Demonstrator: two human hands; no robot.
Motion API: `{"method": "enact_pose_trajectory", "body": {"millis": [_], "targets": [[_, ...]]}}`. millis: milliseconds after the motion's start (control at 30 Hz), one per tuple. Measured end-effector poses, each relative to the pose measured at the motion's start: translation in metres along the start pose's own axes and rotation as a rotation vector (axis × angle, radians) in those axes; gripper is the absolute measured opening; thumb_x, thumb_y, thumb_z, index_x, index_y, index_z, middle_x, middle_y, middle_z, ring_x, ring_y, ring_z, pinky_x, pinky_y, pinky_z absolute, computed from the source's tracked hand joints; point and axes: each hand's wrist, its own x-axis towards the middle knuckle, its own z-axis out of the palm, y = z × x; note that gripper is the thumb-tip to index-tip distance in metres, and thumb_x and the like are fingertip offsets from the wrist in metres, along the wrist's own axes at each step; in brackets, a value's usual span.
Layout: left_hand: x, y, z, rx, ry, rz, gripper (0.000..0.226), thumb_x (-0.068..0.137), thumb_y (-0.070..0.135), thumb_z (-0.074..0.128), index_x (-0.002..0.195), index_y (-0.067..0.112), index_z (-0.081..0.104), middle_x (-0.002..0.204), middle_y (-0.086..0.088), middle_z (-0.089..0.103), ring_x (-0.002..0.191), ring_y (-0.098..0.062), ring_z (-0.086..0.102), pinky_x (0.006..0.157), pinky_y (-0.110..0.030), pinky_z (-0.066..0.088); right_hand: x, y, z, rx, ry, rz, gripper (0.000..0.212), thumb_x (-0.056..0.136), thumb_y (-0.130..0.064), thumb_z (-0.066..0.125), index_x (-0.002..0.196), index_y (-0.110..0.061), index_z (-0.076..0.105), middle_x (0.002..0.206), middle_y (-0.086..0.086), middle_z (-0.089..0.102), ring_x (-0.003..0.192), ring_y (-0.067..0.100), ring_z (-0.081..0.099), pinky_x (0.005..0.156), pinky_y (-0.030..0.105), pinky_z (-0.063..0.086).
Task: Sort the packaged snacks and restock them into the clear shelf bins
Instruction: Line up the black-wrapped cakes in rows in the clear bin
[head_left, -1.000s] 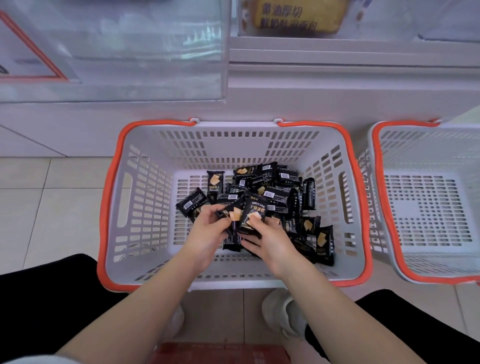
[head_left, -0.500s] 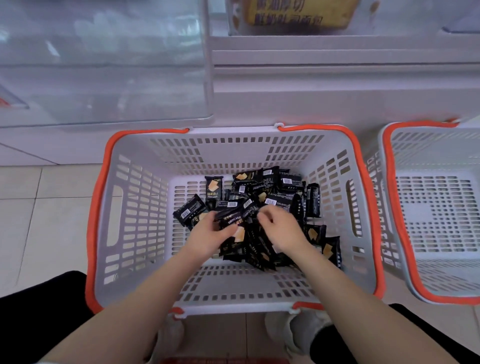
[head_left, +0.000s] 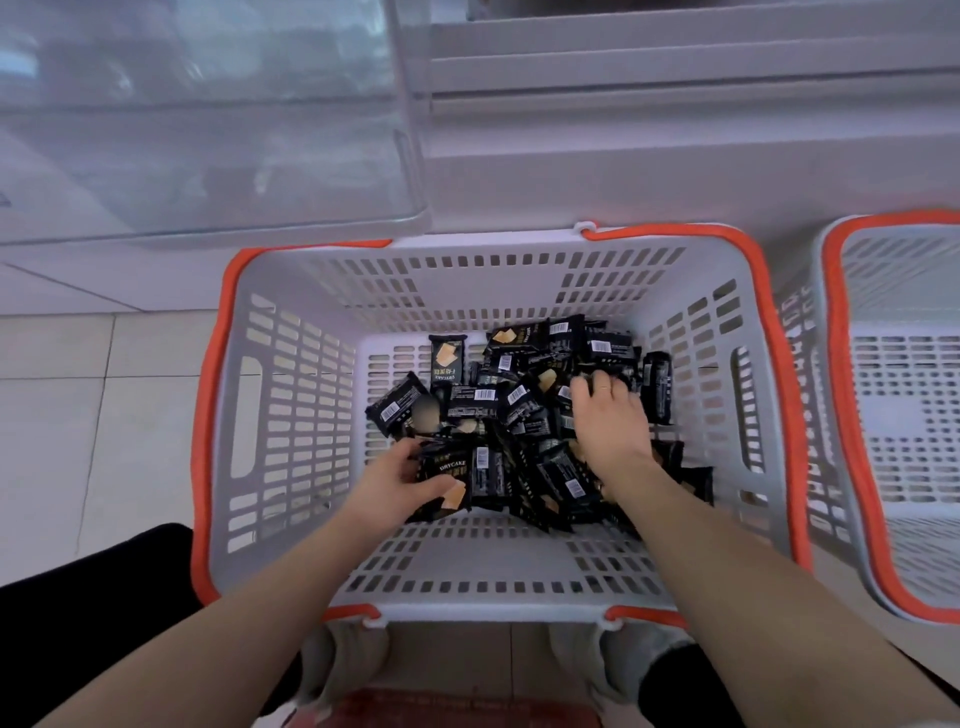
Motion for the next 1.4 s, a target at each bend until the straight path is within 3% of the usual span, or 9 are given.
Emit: {"method": "enact_pose_trajectory", "body": {"millis": [167, 300, 367, 467, 567, 733, 1000, 1167, 1400], "targets": [[0.001, 0.001, 0.006, -0.142, 0.026, -0.032, 0.047, 0.08, 0.034, 0.07, 0.12, 0.019, 0.049, 0.102, 0.01, 0.06, 0.081, 0.006, 0.058, 0.076, -0.011, 0.045, -0.01, 0.006, -0.018, 0.716, -0.044, 0.093, 0.036, 0.095, -0.014, 0.044, 0.13, -0.012, 0.035, 0.081, 0.006, 0.059, 0.063, 0.017, 0.053, 0.051, 0.027, 0.038], [0.0, 0.004, 0.019, -0.23, 0.072, -0.022, 0.054, 0.083, 0.029, 0.067, 0.13, 0.01, 0.048, 0.09, 0.018, 0.059, 0.068, 0.015, 0.048, 0.069, -0.01, 0.038, -0.039, 0.0, -0.037, 2.042, -0.389, 0.472, 0.014, 0.094, -0.002, 0.043, 0.102, -0.005, 0.054, 0.094, 0.019, 0.067, 0.071, 0.025, 0.068, 0.064, 0.035, 0.057], [-0.002, 0.007, 0.023, -0.279, 0.068, -0.016, 0.054, 0.083, 0.031, 0.067, 0.13, 0.011, 0.048, 0.086, 0.022, 0.055, 0.071, 0.012, 0.046, 0.076, -0.016, 0.037, -0.052, -0.005, -0.041, 2.198, -0.421, 0.461, 0.015, 0.093, 0.0, 0.044, 0.098, -0.005, 0.056, 0.088, 0.016, 0.067, 0.067, 0.025, 0.069, 0.059, 0.033, 0.057], [-0.008, 0.011, 0.026, -0.309, 0.048, 0.011, 0.028, 0.086, 0.034, 0.063, 0.111, 0.025, 0.054, 0.08, 0.029, 0.045, 0.07, 0.014, 0.045, 0.08, -0.018, 0.035, -0.068, -0.026, -0.044, 2.092, -0.387, 0.352, 0.017, 0.092, -0.002, 0.05, 0.098, -0.01, 0.063, 0.091, 0.007, 0.07, 0.078, 0.018, 0.067, 0.069, 0.033, 0.056], [-0.014, 0.015, 0.026, -0.307, 0.037, 0.07, 0.012, 0.09, 0.029, 0.059, 0.084, 0.038, 0.053, 0.077, 0.033, 0.056, 0.06, 0.023, 0.052, 0.053, 0.003, 0.036, -0.081, -0.052, -0.041, 1.883, -0.32, 0.303, 0.015, 0.09, -0.005, 0.056, 0.099, -0.015, 0.063, 0.094, 0.004, 0.068, 0.087, 0.018, 0.064, 0.084, 0.038, 0.054], [-0.026, 0.013, 0.022, -0.319, 0.046, 0.143, 0.029, 0.091, 0.038, 0.053, 0.119, 0.035, 0.045, 0.098, 0.031, 0.049, 0.084, 0.017, 0.048, 0.075, -0.004, 0.035, -0.089, -0.073, -0.043, 1.704, -0.136, 0.389, 0.008, 0.086, -0.014, 0.064, 0.091, -0.014, 0.057, 0.097, 0.01, 0.066, 0.087, 0.02, 0.061, 0.083, 0.035, 0.05], [-0.023, 0.001, 0.005, -0.195, 0.016, 0.196, 0.047, 0.08, 0.024, 0.071, 0.119, 0.028, 0.044, 0.101, 0.026, 0.052, 0.083, 0.026, 0.051, 0.073, -0.002, 0.039, -0.088, -0.074, -0.039, 1.342, -0.225, 0.135, 0.006, 0.091, -0.018, 0.056, 0.089, -0.016, 0.061, 0.087, -0.003, 0.062, 0.082, 0.012, 0.058, 0.08, 0.032, 0.05], [-0.017, -0.003, 0.001, -0.041, 0.009, 0.17, 0.049, 0.07, 0.03, 0.075, 0.114, 0.019, 0.055, 0.107, 0.003, 0.066, 0.102, -0.016, 0.062, 0.094, -0.041, 0.047, -0.08, -0.073, -0.031, 1.297, -0.395, -0.001, 0.012, 0.093, -0.016, 0.053, 0.095, -0.024, 0.062, 0.085, -0.007, 0.065, 0.076, 0.005, 0.063, 0.071, 0.02, 0.053], [-0.009, -0.009, -0.003, 0.137, 0.117, 0.127, 0.068, 0.078, 0.032, 0.073, 0.134, 0.013, 0.041, 0.104, 0.014, 0.047, 0.095, -0.002, 0.047, 0.068, -0.003, 0.036, -0.052, -0.044, -0.004, 0.711, -0.075, 0.381, 0.044, 0.092, -0.019, 0.054, 0.132, -0.01, 0.042, 0.132, 0.011, 0.044, 0.117, 0.028, 0.048, 0.093, 0.039, 0.044]]}}
